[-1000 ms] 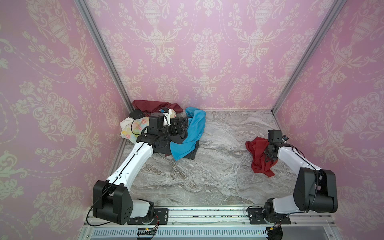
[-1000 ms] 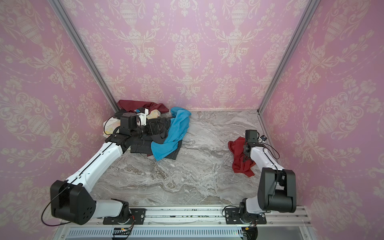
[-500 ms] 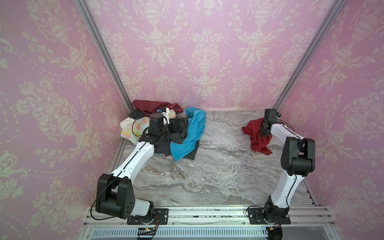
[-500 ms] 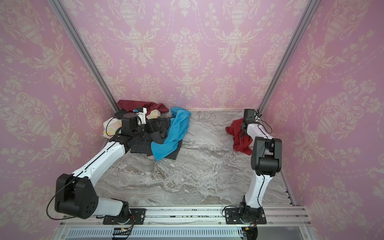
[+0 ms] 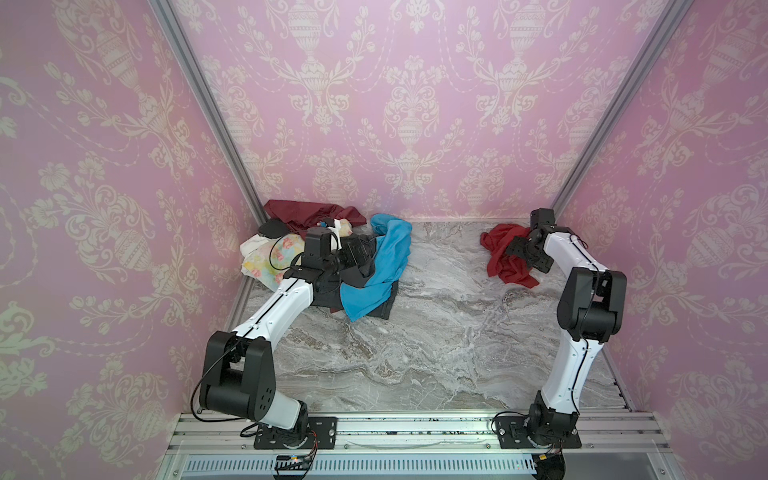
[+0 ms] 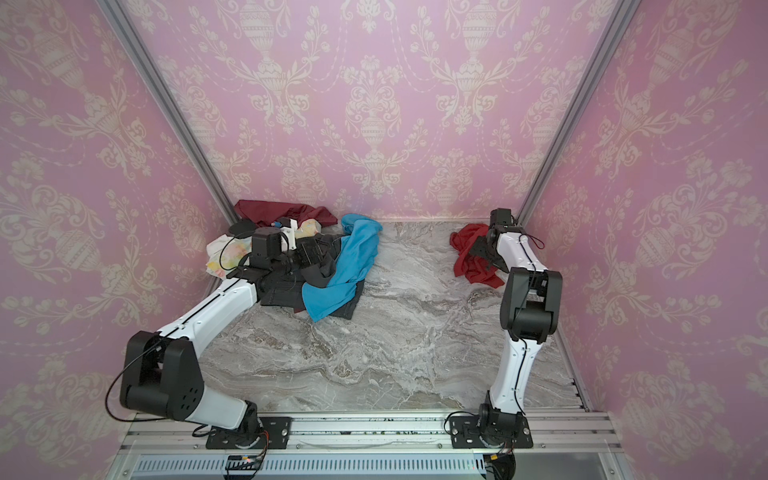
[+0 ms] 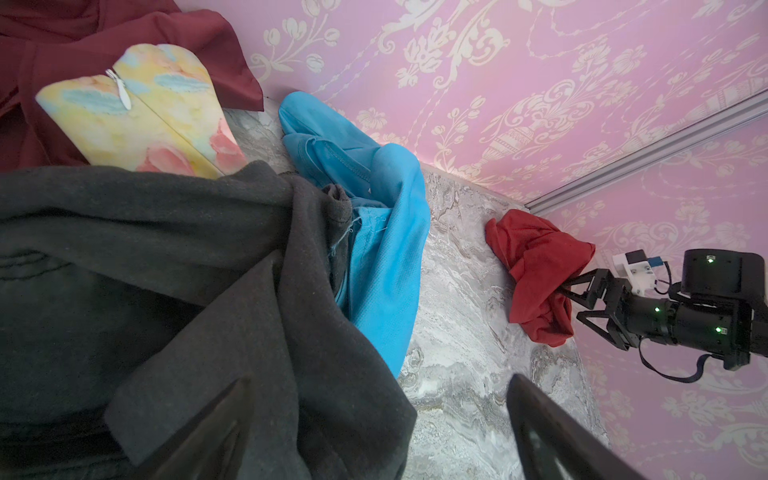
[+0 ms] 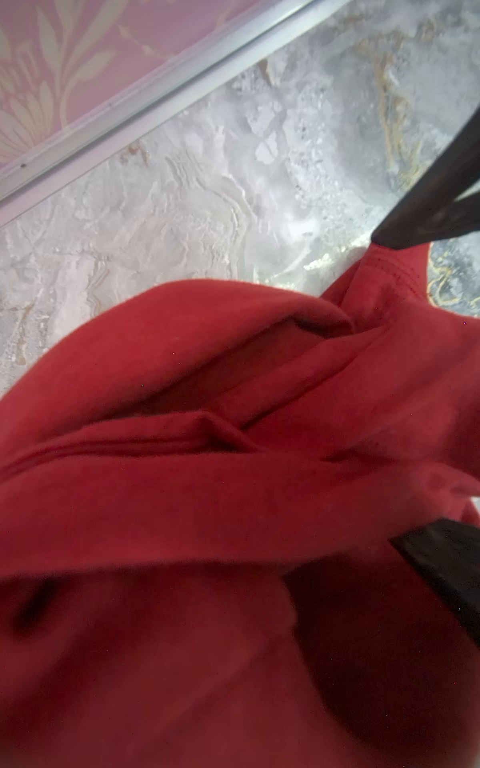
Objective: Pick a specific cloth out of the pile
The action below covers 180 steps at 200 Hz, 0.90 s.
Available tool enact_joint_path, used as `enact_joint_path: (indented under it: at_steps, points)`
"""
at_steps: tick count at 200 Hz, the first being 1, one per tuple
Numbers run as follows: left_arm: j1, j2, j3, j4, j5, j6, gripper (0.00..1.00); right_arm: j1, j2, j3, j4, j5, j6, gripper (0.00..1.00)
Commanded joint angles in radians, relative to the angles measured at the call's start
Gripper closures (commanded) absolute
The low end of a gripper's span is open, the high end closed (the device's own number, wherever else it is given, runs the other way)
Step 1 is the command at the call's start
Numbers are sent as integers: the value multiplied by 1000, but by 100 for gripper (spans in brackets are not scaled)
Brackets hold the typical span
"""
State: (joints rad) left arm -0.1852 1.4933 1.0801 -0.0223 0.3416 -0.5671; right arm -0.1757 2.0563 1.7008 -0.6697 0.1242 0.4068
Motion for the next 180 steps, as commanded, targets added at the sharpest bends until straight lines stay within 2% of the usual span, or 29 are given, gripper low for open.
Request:
enact_joint_path:
  at_steps: [1, 40, 68, 99, 148, 180]
  points:
    - [6, -41, 1, 0, 15, 0, 4, -6, -52, 34, -70, 46, -65, 1]
    - [7, -82, 17, -119, -40, 80, 2, -4, -161, -18, -22, 94, -45, 0]
    - [6, -128, 28, -203, -103, 146, 1, 4, -337, -231, 173, 45, -74, 0]
    - [8, -182, 30, -285, -259, 211, 0, 63, -552, -468, 390, 34, -172, 0]
    - [14, -332, -75, -227, -349, 252, 1, 151, -849, -828, 660, 30, -276, 0]
    - [22, -385, -210, -88, -492, 320, 1, 155, -962, -1050, 867, -30, -285, 0]
